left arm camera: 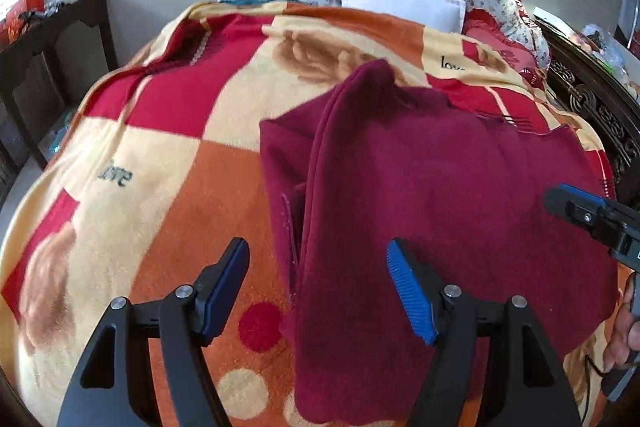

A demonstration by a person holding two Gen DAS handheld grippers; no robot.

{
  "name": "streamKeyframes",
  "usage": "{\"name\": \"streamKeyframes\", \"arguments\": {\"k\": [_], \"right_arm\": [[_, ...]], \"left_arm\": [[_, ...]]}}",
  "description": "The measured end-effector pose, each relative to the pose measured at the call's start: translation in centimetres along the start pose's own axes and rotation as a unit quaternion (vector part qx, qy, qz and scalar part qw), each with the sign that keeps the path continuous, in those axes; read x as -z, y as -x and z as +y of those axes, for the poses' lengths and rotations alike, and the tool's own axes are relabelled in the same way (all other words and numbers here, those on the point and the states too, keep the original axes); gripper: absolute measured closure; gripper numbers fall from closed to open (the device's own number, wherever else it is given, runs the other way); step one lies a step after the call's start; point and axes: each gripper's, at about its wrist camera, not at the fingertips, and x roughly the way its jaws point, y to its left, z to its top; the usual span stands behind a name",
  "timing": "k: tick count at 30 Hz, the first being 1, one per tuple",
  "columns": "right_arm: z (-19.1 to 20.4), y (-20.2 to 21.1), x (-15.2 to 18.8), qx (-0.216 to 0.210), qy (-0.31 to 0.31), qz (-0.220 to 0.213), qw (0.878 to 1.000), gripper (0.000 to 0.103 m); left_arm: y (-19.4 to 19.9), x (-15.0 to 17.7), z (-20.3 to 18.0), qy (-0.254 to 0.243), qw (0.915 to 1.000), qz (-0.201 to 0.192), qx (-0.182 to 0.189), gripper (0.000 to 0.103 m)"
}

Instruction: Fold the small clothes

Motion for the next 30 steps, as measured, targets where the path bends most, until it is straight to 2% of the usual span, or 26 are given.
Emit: {"name": "streamKeyframes", "arguments": {"k": [4,9,12,19,25,30], "right_arm": [[0.5,-3.8,-0.7,0.022,-0.001,0.003,1.0,0.047],[1.8,-5.5,-1.6,0.062,0.022,-0.012,0.998,0.045],[2.1,-5.3,-2.1,0.068,0.028,-0.008,0.997,0.045],[3.0,-2.2,-1.8,0.048,0.024,-0.035,0.998,0.045],[2.5,-5.7,-1.4,0.059,0.022,0.004,0.998,0.044],[3.2,-6.0,-2.2,0.069,0.031,0.019,0.997,0.036]], "left_arm": [[-1.1,0.4,0.2,0.015,0.9999,0.005,-0.001,0.032],[-1.9,0.7,0.3,0.028,0.9996,-0.004,-0.004,0.024],[-2.3,0.8,0.6,0.037,0.9993,-0.002,0.001,0.021],[-1.8,1.2,1.1,0.053,0.9985,0.001,0.013,0.021],[-1.7,1.6,1.5,0.059,0.9978,-0.001,0.03,0.021],[-1.9,2.0,2.6,0.08,0.9947,0.002,0.065,0.02]]}}
